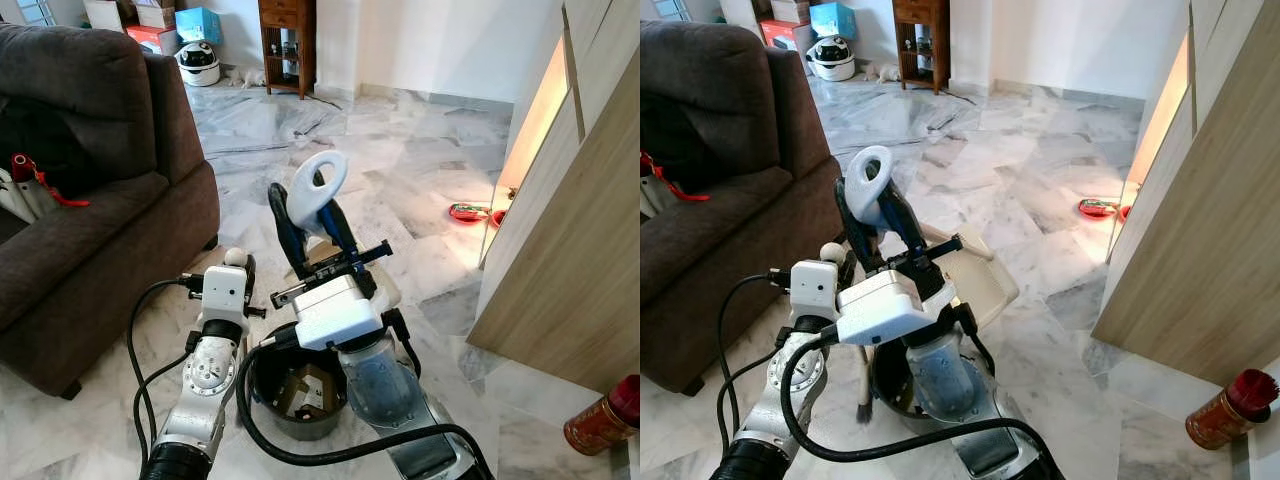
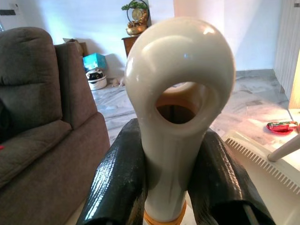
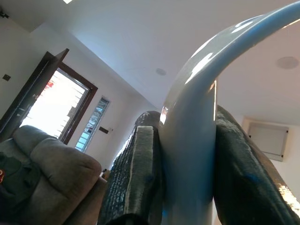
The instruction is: Sweep floor
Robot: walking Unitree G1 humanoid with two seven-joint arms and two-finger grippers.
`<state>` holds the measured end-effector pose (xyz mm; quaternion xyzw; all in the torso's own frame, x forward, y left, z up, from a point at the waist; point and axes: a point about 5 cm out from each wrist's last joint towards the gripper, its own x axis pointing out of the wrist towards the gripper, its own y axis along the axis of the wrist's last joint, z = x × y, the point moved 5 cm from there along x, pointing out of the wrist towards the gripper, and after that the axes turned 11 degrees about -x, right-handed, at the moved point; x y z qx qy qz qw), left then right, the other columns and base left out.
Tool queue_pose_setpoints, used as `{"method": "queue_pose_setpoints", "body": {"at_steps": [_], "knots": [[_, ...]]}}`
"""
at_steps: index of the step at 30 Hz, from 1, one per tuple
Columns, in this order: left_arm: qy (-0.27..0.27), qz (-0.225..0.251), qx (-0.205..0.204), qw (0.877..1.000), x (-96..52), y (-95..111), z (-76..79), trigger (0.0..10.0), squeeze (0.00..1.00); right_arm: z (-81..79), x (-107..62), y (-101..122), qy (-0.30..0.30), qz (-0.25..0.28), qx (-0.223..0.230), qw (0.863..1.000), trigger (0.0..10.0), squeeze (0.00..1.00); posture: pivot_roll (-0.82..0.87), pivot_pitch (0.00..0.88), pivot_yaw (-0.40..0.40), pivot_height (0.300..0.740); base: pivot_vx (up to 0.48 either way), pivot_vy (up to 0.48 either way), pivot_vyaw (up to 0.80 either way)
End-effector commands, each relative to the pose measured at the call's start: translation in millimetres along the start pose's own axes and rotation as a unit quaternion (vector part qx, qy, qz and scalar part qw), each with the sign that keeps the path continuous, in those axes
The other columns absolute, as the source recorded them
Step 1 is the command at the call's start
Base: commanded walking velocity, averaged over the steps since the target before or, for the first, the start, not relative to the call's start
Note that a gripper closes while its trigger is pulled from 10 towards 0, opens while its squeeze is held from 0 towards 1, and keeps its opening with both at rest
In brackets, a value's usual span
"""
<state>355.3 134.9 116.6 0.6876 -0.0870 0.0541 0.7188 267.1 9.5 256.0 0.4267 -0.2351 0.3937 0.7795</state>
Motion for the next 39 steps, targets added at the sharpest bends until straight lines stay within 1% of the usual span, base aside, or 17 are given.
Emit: {"method": "queue_pose_setpoints", "body": {"at_steps": [1,5,7,11,14,20,23,24,25,28,29,30,31,32,33,36,39], "knots": [[-0.005,0.029,0.004,1.000,6.4,13.2,2.8,10.0,0.00,6.9,6.3,21.1,-0.015,0.048,0.002,0.999,10.0,0.00,0.05,0.000,0.030,0.740,0.000,0.000,0.00],[-0.005,0.028,0.005,1.000,6.8,13.0,2.7,10.0,0.00,6.5,6.8,20.8,-0.012,0.048,0.003,0.999,10.0,0.00,0.05,0.000,0.029,0.740,0.000,0.000,0.00],[-0.005,0.028,0.004,1.000,6.8,13.1,2.7,10.0,0.00,1.1,6.4,24.5,0.009,0.065,-0.015,0.998,10.0,0.00,0.05,0.000,0.029,0.740,0.000,0.000,0.00],[-0.004,0.028,0.005,1.000,6.9,13.1,2.4,10.0,0.00,-2.9,4.9,24.5,0.020,0.071,-0.030,0.997,10.0,0.00,0.05,0.000,0.030,0.740,0.000,0.000,0.00],[-0.003,0.028,0.005,1.000,6.9,13.2,2.1,10.0,0.00,-3.5,4.5,20.6,0.020,0.059,-0.019,0.998,10.0,0.00,0.05,0.000,0.029,0.740,0.000,0.000,0.00],[-0.004,0.028,0.005,1.000,6.6,12.7,2.5,10.0,0.00,2.6,4.8,10.2,0.003,0.031,-0.006,1.000,10.0,0.00,0.05,0.000,0.029,0.740,0.000,0.000,0.00],[-0.004,0.027,0.005,1.000,6.7,12.5,2.7,10.0,0.00,17.0,5.7,-9.2,-0.016,0.005,-0.029,0.999,10.0,0.00,0.05,0.000,0.029,0.740,0.000,0.000,0.00],[-0.004,0.027,0.005,1.000,6.7,12.5,2.7,10.0,0.00,21.7,6.0,-14.1,-0.020,0.000,-0.040,0.999,10.0,0.00,0.05,0.000,0.029,0.740,0.000,0.000,0.00],[-0.004,0.027,0.004,1.000,6.7,12.3,2.6,10.0,0.00,29.8,6.2,-22.0,-0.027,-0.007,-0.062,0.998,10.0,0.00,0.05,0.000,0.029,0.740,0.000,0.000,0.00],[-0.004,0.024,0.005,1.000,6.5,10.7,2.4,10.0,0.00,39.6,4.9,-37.3,-0.031,-0.024,-0.090,0.995,10.0,0.00,0.04,0.000,0.028,0.740,0.000,0.000,0.00],[-0.005,0.021,0.004,1.000,6.3,9.7,2.8,10.0,0.00,48.3,0.7,-53.9,-0.033,-0.046,-0.113,0.992,10.0,0.00,0.04,0.000,0.029,0.740,0.000,0.000,0.00],[-0.005,0.021,0.004,1.000,6.3,9.7,2.8,10.0,0.00,48.3,0.7,-53.9,-0.033,-0.046,-0.113,0.992,10.0,0.00,0.04,0.000,0.029,0.740,0.000,0.000,0.00],[-0.005,0.021,0.003,1.000,6.0,9.5,3.3,10.0,0.00,56.1,-3.7,-67.1,-0.037,-0.066,-0.127,0.989,10.0,0.00,0.04,0.000,0.029,0.740,0.000,0.000,0.00],[-0.006,0.021,0.004,1.000,5.9,9.4,3.5,10.0,0.00,62.2,-6.6,-74.6,-0.045,-0.080,-0.131,0.987,10.0,0.00,0.04,0.000,0.030,0.740,0.000,0.000,0.00],[-0.007,0.020,0.004,1.000,5.7,9.2,3.5,10.0,0.00,73.6,-12.4,-87.6,-0.062,-0.107,-0.131,0.984,10.0,0.00,0.04,0.000,0.030,0.740,0.000,0.000,0.00],[-0.007,0.019,0.004,1.000,5.3,8.9,3.2,10.0,0.00,87.1,-21.8,-104.1,-0.086,-0.145,-0.125,0.978,10.0,0.00,0.04,0.000,0.033,0.740,0.000,0.000,0.00],[-0.009,0.018,0.004,1.000,4.8,8.6,3.3,10.0,0.00,97.2,-38.1,-123.3,-0.100,-0.188,-0.117,0.970,10.0,0.00,0.04,0.000,0.034,0.740,0.000,0.000,0.00]]}}
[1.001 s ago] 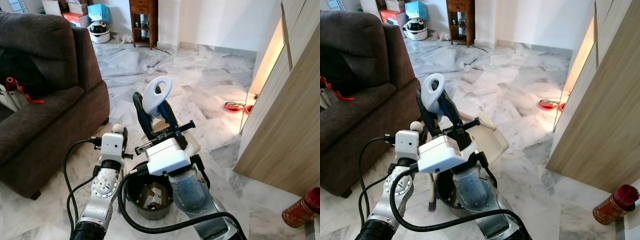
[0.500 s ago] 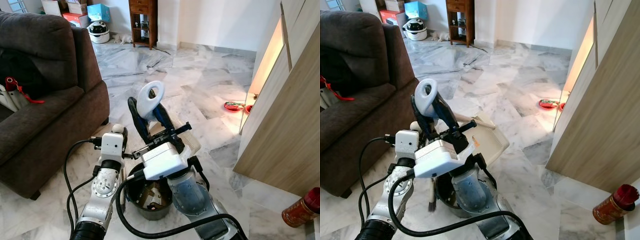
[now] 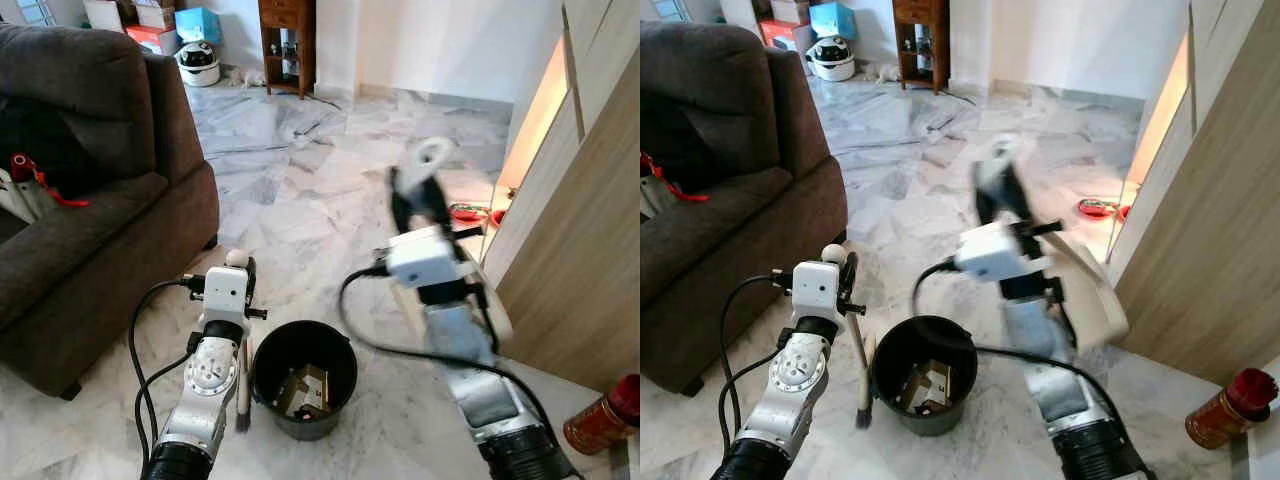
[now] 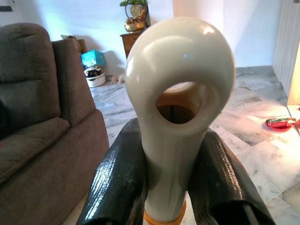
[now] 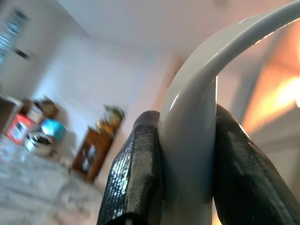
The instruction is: Sweep floor
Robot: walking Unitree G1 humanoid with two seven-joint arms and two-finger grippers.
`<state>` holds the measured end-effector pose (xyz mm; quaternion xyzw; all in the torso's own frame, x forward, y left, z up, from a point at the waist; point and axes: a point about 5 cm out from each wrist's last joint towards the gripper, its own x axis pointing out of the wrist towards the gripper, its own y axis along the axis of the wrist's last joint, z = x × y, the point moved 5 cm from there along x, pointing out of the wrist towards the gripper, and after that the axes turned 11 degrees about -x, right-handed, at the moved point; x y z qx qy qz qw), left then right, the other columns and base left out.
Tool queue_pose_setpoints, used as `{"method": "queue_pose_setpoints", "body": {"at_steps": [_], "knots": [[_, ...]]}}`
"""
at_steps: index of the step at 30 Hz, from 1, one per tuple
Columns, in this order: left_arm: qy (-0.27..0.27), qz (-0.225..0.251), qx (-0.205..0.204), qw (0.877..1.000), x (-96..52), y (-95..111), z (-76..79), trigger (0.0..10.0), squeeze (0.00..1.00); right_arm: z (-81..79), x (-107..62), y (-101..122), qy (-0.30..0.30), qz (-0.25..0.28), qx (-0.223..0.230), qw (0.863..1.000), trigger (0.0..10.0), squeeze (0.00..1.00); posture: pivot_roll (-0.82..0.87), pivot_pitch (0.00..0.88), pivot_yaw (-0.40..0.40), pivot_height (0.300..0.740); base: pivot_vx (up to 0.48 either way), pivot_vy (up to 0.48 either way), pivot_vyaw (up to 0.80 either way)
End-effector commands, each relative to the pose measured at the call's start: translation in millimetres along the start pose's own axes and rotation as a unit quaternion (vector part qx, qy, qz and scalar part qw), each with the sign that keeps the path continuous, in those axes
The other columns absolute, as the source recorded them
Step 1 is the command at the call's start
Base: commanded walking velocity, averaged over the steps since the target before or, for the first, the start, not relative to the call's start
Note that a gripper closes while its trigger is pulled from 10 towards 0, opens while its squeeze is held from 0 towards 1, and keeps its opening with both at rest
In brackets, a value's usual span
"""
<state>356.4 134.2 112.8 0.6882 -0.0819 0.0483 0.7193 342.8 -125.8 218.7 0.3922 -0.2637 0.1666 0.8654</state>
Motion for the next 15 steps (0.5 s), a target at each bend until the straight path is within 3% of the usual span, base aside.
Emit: {"method": "queue_pose_setpoints", "body": {"at_steps": [1,6,15], "knots": [[-0.009,0.026,0.005,1.000,4.2,12.7,2.8,10.0,0.00,4.3,-0.6,-4.2,-0.012,-0.007,0.013,1.000,10.0,0.00,0.04,0.000,0.034,0.740,0.000,0.000,0.00],[-0.013,0.025,0.006,1.000,2.4,11.9,2.0,10.0,0.00,7.9,-13.3,-34.2,-0.009,-0.056,0.010,0.998,10.0,0.00,0.04,0.000,0.036,0.740,0.000,0.000,0.00],[-0.022,0.024,0.012,0.999,-3.5,12.1,-0.1,10.0,0.00,12.1,-20.4,-54.3,-0.017,-0.077,-0.005,0.997,10.0,0.00,0.04,0.000,0.044,0.740,0.000,0.000,0.00]]}}
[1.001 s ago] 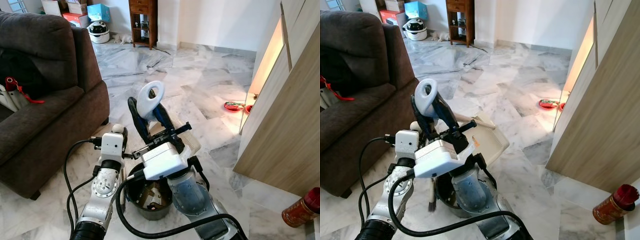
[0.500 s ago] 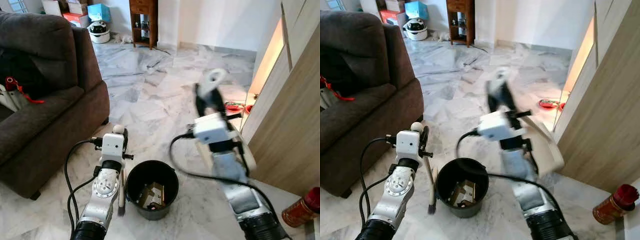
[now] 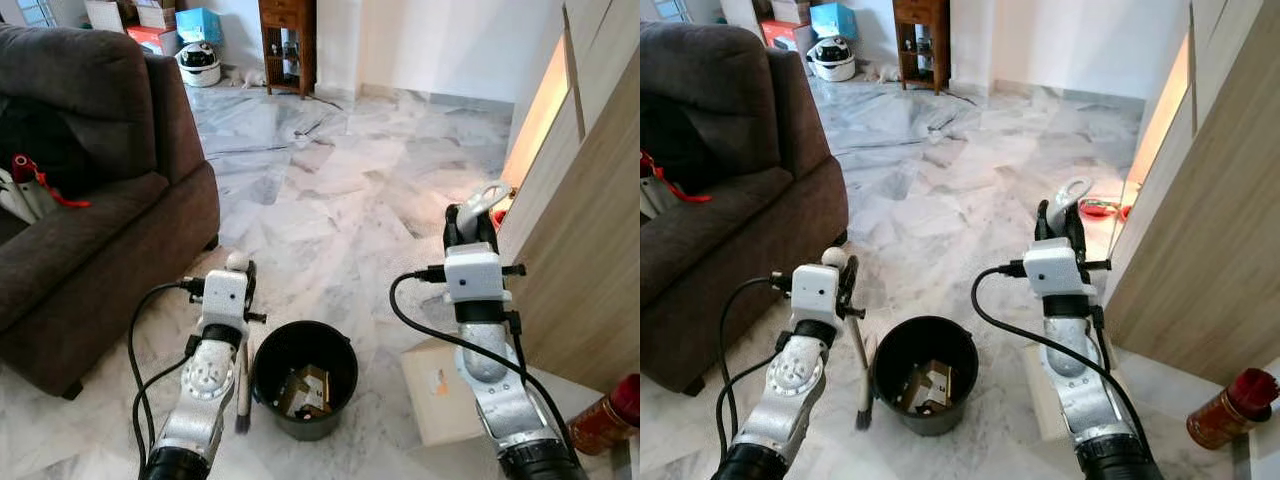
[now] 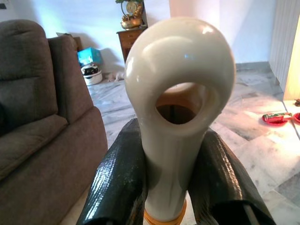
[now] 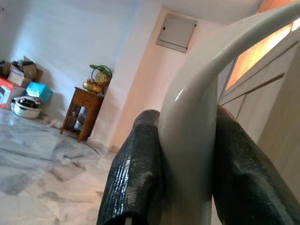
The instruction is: Sweep floor
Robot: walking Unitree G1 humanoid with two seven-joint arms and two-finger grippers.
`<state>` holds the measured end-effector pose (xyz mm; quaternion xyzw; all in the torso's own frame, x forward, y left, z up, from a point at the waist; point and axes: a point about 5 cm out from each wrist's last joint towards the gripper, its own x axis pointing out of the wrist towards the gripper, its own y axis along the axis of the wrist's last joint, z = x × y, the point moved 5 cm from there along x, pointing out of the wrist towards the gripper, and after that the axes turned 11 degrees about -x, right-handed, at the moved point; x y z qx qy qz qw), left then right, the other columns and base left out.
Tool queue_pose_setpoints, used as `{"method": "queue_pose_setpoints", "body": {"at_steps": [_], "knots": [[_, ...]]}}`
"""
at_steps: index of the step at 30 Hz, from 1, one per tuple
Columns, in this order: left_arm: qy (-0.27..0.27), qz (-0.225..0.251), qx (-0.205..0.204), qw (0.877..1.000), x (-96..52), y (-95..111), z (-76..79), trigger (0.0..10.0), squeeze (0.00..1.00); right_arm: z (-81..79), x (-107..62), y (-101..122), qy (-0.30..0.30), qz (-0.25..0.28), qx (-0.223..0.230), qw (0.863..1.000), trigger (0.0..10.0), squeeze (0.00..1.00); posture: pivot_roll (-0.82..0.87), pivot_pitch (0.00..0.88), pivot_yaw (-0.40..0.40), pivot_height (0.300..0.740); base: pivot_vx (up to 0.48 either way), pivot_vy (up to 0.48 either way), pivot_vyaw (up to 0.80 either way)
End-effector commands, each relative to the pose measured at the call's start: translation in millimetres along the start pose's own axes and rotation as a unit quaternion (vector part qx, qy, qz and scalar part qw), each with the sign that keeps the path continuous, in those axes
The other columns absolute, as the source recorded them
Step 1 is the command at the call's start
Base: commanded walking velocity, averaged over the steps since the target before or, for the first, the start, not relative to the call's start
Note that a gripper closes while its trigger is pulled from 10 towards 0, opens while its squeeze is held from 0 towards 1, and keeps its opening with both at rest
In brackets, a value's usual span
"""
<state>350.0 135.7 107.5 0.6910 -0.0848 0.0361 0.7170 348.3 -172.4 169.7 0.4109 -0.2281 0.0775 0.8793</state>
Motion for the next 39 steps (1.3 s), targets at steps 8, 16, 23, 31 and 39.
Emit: {"method": "queue_pose_setpoints", "body": {"at_steps": [8,16,23,31,39], "knots": [[0.003,0.032,0.010,0.999,2.9,16.0,-5.8,10.0,0.00,-3.0,-1.9,-3.4,-0.010,-0.008,0.038,0.999,10.0,0.00,0.05,0.000,0.042,0.740,0.000,0.000,0.00],[-0.005,0.027,0.013,1.000,-3.7,13.1,-4.6,10.0,0.00,-6.8,-6.0,-9.4,0.001,-0.012,0.041,0.999,10.0,0.00,0.05,0.000,0.043,0.740,0.000,0.000,0.00],[-0.009,0.021,0.014,1.000,-5.5,8.6,-2.4,10.0,0.00,-3.6,-7.2,-13.5,-0.003,-0.015,0.039,0.999,10.0,0.00,0.05,0.000,0.045,0.740,0.000,0.000,0.00],[-0.023,0.028,0.011,0.999,-3.7,11.8,2.1,10.0,0.00,-9.4,-8.6,-12.8,0.000,-0.018,0.052,0.998,10.0,0.00,0.05,0.000,0.053,0.740,0.000,0.000,0.00],[-0.035,0.030,0.011,0.999,-2.9,11.8,8.2,10.0,0.00,-6.6,-5.8,-14.7,-0.002,-0.018,0.049,0.999,10.0,0.00,0.03,0.000,0.055,0.740,0.000,0.000,0.00]]}}
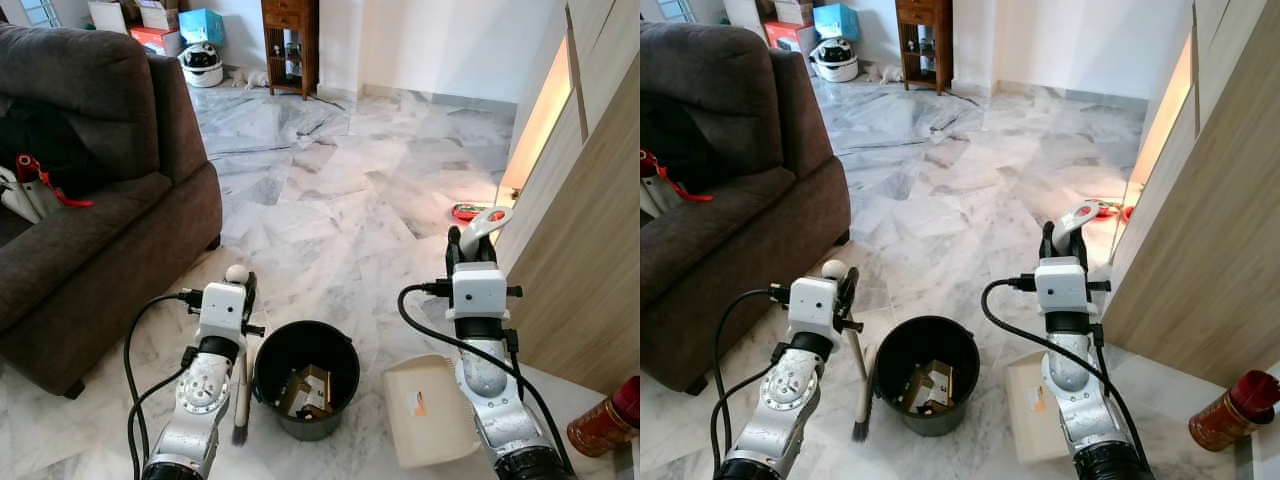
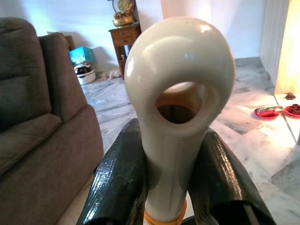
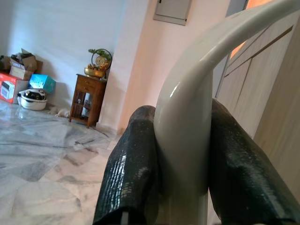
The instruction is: Sweep floor
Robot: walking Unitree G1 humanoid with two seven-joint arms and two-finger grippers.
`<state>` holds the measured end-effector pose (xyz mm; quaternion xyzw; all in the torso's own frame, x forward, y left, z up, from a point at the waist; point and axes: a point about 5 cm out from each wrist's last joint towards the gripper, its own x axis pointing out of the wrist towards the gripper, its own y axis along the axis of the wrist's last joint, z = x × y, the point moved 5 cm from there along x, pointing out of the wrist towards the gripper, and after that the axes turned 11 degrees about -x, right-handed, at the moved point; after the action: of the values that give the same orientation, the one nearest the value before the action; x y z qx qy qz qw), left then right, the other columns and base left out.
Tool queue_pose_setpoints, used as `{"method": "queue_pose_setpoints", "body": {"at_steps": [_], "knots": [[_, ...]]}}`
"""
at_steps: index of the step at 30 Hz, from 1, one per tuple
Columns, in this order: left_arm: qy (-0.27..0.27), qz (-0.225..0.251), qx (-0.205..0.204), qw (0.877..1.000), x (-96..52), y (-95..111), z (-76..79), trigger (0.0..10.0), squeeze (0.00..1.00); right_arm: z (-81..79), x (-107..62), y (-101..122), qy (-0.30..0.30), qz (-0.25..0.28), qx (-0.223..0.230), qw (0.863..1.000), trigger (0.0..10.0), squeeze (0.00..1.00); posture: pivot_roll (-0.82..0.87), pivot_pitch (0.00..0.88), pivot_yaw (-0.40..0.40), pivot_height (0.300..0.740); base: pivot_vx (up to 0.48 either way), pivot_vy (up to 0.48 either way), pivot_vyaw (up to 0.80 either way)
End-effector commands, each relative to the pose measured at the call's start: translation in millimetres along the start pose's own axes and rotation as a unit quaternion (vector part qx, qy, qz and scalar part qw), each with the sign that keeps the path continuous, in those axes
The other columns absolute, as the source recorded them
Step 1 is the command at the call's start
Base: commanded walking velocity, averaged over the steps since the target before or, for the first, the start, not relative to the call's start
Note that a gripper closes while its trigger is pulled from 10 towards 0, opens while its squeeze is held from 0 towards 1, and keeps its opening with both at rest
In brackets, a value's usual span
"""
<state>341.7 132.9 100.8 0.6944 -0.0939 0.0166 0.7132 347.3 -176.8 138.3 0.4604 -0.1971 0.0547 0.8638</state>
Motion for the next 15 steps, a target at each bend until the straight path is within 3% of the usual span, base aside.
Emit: {"method": "queue_pose_setpoints", "body": {"at_steps": [1,11,15], "knots": [[-0.015,0.037,0.008,0.999,6.2,17.1,5.3,10.0,0.00,6.7,8.5,10.8,-0.011,0.026,0.002,1.000,10.0,0.00,0.03,0.000,0.053,0.740,0.000,0.000,0.00],[-0.021,0.040,0.004,0.999,7.7,16.7,11.0,10.0,0.00,7.7,8.4,9.0,-0.009,0.027,0.000,1.000,10.0,0.00,0.03,0.000,0.042,0.740,0.000,0.000,0.00],[-0.020,0.041,0.003,0.999,7.7,16.3,10.9,10.0,0.00,7.4,10.6,10.5,-0.008,0.029,-0.001,1.000,10.0,0.00,0.02,0.000,0.039,0.740,-0.279,0.000,0.00]]}}
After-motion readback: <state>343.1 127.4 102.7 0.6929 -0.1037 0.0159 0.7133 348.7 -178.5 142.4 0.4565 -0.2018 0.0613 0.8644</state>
